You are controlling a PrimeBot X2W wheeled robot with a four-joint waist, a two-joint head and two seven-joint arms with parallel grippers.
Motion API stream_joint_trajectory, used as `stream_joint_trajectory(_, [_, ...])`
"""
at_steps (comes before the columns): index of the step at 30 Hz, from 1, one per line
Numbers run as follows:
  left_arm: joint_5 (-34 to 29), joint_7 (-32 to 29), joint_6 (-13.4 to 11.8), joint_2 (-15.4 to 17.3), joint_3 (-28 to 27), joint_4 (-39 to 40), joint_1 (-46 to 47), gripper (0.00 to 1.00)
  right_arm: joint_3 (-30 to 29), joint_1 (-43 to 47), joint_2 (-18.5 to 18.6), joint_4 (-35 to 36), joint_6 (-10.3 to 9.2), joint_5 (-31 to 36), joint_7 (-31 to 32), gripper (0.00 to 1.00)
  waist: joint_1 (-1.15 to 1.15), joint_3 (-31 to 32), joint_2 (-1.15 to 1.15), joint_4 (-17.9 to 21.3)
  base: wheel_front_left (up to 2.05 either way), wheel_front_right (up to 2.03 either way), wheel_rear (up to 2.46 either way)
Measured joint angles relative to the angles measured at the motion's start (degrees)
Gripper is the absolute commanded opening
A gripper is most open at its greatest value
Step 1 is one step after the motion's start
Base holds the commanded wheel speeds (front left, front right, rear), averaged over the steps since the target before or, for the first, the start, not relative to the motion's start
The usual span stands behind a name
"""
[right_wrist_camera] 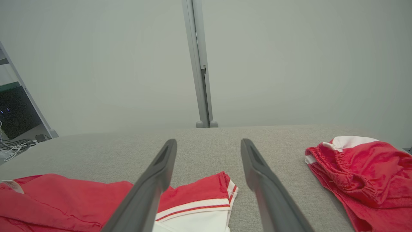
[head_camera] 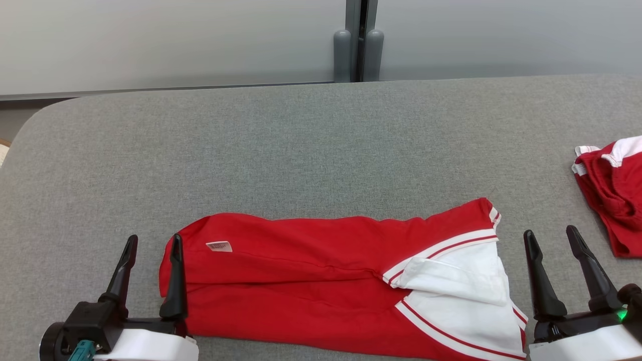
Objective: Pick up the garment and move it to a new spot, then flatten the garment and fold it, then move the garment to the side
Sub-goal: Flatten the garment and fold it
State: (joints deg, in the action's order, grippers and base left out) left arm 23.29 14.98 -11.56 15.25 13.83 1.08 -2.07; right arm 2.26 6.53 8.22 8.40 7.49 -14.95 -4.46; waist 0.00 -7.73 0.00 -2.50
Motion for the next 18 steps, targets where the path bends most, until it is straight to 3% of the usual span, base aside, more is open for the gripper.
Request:
stream_joint_trajectory(10, [-0.1, 0.0, 1.3, -0.4, -0.2, -1.0, 0.5, 1.00, 0.0, -0.9, 0.7, -3.0, 0.00, -0.1, -0.1, 1.00, 0.00, -0.8, 0.00, 0.0, 0.00, 0.00, 0.00])
stream_joint_trajectory(18, [-0.5, 0.0, 2.1, -2.0, 0.9, -1.5, 3.9, 1.00, 1.1, -2.7, 0.7, -17.6, 0.00, -2.7, -0.1, 1.00, 0.00, -3.8, 0.00, -1.1, 0.00, 0.00, 0.00])
